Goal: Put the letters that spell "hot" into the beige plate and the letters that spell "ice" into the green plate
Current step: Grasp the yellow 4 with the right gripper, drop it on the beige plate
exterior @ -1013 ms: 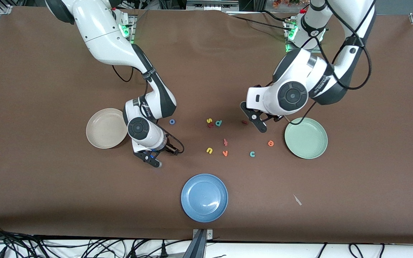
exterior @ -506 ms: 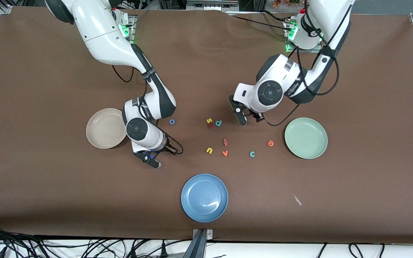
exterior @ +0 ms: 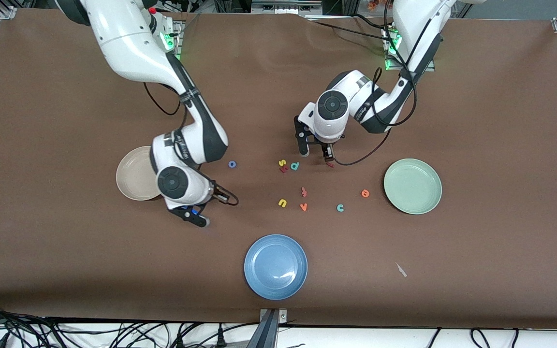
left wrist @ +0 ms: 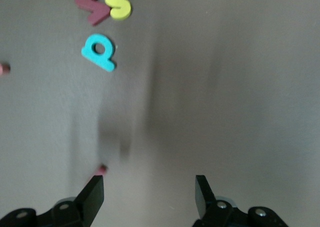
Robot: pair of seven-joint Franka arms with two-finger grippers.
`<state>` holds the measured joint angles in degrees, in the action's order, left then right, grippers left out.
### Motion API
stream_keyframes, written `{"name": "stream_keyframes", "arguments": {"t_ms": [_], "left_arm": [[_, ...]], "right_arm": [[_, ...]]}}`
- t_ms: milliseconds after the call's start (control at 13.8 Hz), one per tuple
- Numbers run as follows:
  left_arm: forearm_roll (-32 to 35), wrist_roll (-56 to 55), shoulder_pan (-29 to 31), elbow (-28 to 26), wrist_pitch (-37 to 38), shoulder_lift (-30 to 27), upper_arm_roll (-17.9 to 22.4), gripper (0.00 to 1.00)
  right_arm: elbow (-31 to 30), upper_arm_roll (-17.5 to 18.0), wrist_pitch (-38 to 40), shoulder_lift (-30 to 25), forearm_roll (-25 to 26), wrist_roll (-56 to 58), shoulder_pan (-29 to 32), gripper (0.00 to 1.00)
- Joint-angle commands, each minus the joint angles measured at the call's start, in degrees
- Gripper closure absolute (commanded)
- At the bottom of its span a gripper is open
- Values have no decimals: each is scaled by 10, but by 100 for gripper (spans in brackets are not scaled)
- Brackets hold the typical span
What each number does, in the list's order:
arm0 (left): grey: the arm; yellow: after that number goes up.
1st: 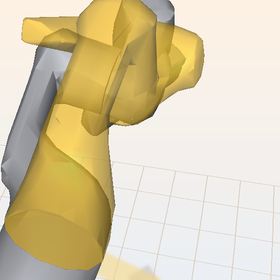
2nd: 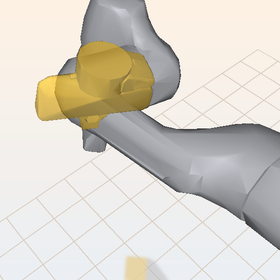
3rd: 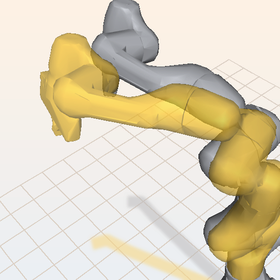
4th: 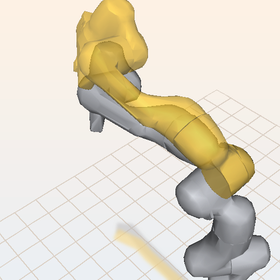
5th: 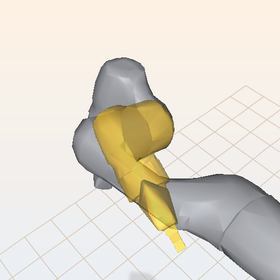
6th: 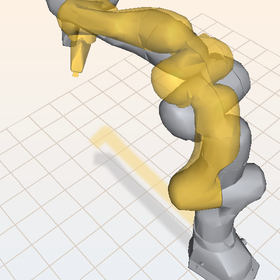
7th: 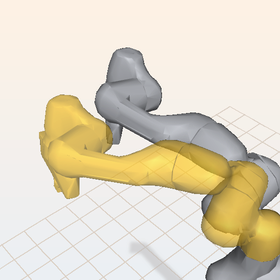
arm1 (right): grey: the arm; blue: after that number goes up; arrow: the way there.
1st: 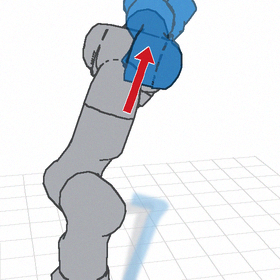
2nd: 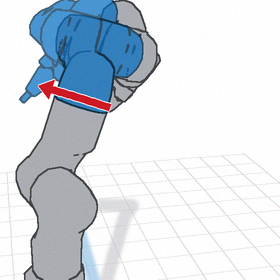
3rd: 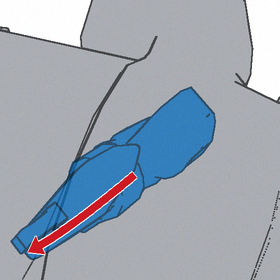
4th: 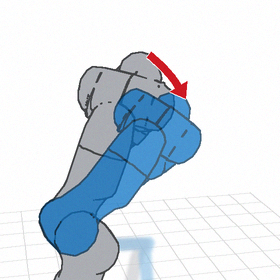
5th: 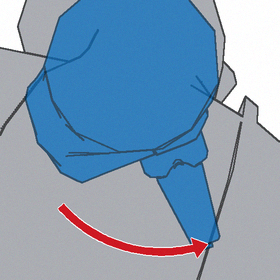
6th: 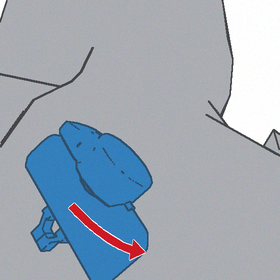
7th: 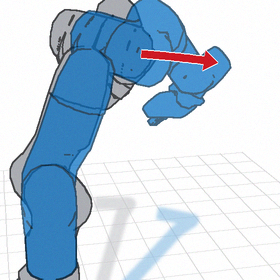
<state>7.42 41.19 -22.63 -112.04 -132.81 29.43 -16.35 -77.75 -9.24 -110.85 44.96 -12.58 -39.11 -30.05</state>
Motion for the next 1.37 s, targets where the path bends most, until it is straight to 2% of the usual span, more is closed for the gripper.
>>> {"name": "stream_keyframes", "arguments": {"t_ms": [0,217,362,579,651,724,796,868,1013,1302], "left_arm": [[17,103,18,9,-46,30,4,21],[22,162,19,10,-87,48,9,22],[54,168,21,15,-90,49,9,34],[84,167,22,14,-90,53,10,39],[90,166,22,14,-89,53,10,44],[101,166,22,14,-89,53,10,53],[104,165,24,14,-88,53,10,54],[104,163,24,13,-88,54,10,54],[105,165,25,13,-87,55,11,59],[105,165,41,14,-63,48,11,100]], "right_arm": [[-60,-29,30,-65,6,88,4,93],[-204,-48,-47,-160,8,133,4,92],[-296,-71,-116,-209,7,206,4,92],[-381,-103,-203,-224,5,311,5,92],[-414,-108,-248,-227,3,337,5,92],[-440,-111,-290,-227,3,360,5,90],[-449,-111,-312,-226,-1,377,5,68],[-448,-111,-312,-226,-6,374,5,1],[-431,-104,-296,-228,-6,381,4,0],[-376,-49,-228,-227,-6,360,-2,0]]}}
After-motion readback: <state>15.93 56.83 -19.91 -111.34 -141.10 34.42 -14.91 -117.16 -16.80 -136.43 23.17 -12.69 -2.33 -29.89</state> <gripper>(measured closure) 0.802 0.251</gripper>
